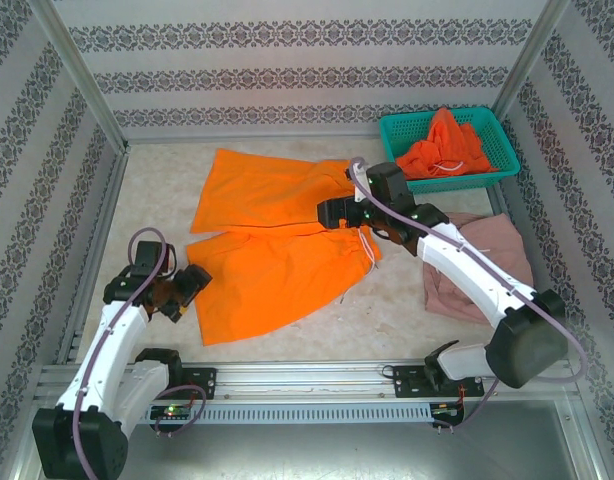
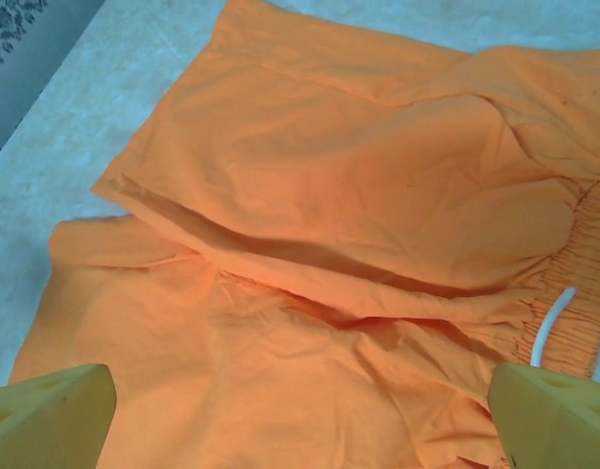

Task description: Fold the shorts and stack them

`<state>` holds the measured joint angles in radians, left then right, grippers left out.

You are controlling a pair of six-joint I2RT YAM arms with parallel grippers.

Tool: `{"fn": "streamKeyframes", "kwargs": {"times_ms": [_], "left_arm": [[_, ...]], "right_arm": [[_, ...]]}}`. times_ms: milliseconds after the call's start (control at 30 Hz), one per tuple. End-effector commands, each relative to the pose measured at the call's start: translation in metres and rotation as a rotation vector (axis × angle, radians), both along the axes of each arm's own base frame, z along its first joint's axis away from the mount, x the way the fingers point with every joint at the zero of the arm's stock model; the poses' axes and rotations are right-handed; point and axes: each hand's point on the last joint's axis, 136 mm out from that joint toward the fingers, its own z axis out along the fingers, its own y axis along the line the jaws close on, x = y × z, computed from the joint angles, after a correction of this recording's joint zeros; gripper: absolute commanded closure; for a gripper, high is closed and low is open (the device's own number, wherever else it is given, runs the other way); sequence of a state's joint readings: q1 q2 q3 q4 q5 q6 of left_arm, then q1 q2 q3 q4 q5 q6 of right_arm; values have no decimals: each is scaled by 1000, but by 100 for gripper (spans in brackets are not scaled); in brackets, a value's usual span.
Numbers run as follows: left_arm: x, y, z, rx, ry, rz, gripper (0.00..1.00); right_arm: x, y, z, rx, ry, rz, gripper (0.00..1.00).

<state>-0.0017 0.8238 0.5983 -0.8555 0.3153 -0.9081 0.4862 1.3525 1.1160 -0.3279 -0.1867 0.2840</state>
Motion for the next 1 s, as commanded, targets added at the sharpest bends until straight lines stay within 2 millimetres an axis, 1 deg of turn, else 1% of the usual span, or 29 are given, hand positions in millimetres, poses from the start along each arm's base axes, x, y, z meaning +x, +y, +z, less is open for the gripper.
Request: {"fn": "streamKeyframes", "kwargs": {"times_ms": [0, 133, 200, 400, 567, 633, 733, 800, 967], "left_arm": [[-32, -7, -10, -51, 145, 52, 23], [-48, -11, -18, -52, 246, 51, 26], [-59, -16, -25, -65, 320, 48, 29], [-87, -13, -37, -1, 480, 33, 35], [-100, -23, -48, -46, 562, 29, 38], [-102, -23, -52, -48, 569, 35, 38], [-104, -30, -58, -91, 579, 56, 39], [-101, -32, -62, -109, 572, 67, 39], [-90, -39, -69, -147, 542, 87, 48]], "right_arm": [[12, -10, 17, 14, -99, -44, 2], [15, -19, 1, -8, -60, -65, 3], [16, -23, -7, -9, -37, -78, 3], [19, -30, -18, -4, -11, -102, 3], [21, -31, -26, -6, 15, -112, 3], [21, -29, -26, 1, 19, -110, 3], [21, -29, -28, 3, 24, -111, 2], [21, -29, -28, 5, 25, -113, 2], [20, -29, -28, 14, 29, -118, 3]]}}
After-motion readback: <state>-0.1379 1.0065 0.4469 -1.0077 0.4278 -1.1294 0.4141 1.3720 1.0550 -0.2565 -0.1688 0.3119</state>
